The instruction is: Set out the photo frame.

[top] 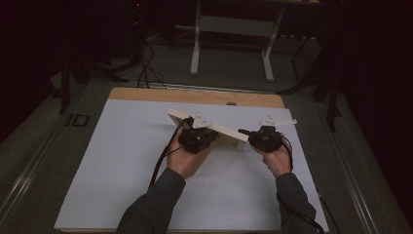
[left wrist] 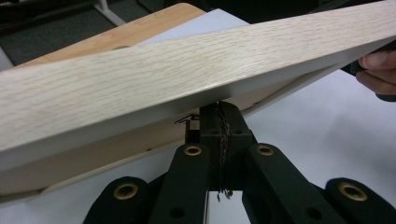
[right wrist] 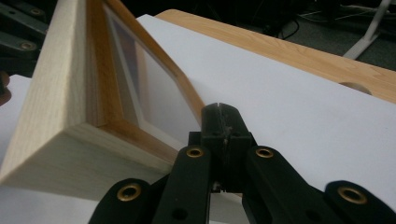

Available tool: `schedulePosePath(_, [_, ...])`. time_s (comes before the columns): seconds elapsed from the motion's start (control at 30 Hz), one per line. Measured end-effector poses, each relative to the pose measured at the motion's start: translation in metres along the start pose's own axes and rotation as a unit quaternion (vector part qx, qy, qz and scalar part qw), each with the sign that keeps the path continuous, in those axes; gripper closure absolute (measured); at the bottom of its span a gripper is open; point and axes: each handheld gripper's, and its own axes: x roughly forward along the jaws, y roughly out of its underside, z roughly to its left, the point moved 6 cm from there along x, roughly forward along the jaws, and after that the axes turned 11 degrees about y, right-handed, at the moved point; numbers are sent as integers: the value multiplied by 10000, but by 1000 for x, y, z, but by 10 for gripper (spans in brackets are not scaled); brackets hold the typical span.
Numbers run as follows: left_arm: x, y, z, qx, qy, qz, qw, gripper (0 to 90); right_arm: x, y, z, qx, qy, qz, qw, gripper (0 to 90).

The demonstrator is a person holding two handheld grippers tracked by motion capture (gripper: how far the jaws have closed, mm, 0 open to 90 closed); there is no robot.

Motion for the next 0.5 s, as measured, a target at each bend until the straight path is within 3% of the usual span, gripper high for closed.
schedulePosePath(0.5, [-2, 0, 4, -62, -16, 2, 10000, 900, -2, 1, 9, -131, -110, 9, 9999, 899])
